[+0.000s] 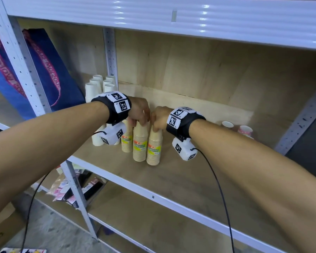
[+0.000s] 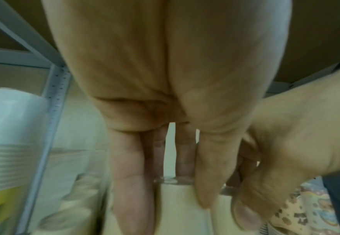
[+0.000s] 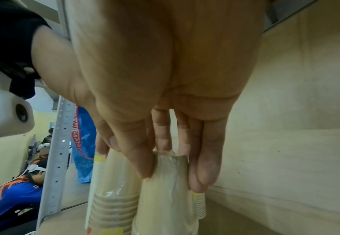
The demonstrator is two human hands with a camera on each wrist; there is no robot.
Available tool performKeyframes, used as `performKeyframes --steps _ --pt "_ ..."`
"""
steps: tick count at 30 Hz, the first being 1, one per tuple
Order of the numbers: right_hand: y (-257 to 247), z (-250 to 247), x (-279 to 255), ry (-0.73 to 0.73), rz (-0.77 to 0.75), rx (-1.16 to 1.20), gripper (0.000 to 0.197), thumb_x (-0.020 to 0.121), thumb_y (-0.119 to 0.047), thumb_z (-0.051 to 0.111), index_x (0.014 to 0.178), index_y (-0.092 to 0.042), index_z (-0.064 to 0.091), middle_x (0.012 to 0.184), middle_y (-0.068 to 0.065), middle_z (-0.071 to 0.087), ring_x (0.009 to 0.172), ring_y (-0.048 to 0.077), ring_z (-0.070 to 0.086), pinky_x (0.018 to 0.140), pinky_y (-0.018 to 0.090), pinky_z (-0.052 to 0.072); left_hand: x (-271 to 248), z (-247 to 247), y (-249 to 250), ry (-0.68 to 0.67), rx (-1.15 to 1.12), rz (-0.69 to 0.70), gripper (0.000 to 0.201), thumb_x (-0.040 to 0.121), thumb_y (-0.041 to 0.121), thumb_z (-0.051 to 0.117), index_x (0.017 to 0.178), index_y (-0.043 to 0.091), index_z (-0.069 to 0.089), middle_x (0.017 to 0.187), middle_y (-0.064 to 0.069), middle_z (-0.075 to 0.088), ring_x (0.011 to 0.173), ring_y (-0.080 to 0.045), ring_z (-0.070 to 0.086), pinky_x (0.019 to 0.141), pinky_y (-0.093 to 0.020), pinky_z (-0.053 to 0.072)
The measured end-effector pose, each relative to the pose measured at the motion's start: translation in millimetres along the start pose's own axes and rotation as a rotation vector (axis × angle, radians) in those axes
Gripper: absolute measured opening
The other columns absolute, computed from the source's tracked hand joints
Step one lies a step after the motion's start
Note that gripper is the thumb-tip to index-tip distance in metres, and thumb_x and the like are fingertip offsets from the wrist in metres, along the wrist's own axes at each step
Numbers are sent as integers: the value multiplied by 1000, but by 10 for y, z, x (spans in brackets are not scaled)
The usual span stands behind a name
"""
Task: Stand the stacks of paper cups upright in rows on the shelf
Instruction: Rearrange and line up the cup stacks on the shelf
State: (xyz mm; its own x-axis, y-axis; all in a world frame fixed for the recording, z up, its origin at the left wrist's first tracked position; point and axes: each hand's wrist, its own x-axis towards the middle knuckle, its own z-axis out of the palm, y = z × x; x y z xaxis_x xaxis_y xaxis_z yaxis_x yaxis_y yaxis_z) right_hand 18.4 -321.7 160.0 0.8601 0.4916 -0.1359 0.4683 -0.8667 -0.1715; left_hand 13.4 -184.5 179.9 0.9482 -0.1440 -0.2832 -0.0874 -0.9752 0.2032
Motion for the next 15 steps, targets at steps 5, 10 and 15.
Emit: performKeyframes --steps 5,10,15 --pt "337 -156 -109 49 104 62 34 77 -11 73 110 -6 68 97 9 64 80 21 59 61 24 47 180 -107 345 17 21 77 29 84 17 72 112 18 68 84 -3 73 69 -21 72 60 -28 59" --pt "710 -262 -152 139 198 96 32 77 -11 73 109 -11 67 96 5 62 78 20 60 55 21 45 423 -143 598 81 1 145 26 84 14 72 109 18 69 93 -5 71 62 -17 71 52 -23 54" --pt "1066 -288 -107 225 314 70 42 79 -15 72 119 -9 61 115 7 60 97 24 60 72 27 49 688 -107 779 196 -39 210 26 85 11 70 110 15 68 99 -1 60 77 -20 66 68 -32 59"
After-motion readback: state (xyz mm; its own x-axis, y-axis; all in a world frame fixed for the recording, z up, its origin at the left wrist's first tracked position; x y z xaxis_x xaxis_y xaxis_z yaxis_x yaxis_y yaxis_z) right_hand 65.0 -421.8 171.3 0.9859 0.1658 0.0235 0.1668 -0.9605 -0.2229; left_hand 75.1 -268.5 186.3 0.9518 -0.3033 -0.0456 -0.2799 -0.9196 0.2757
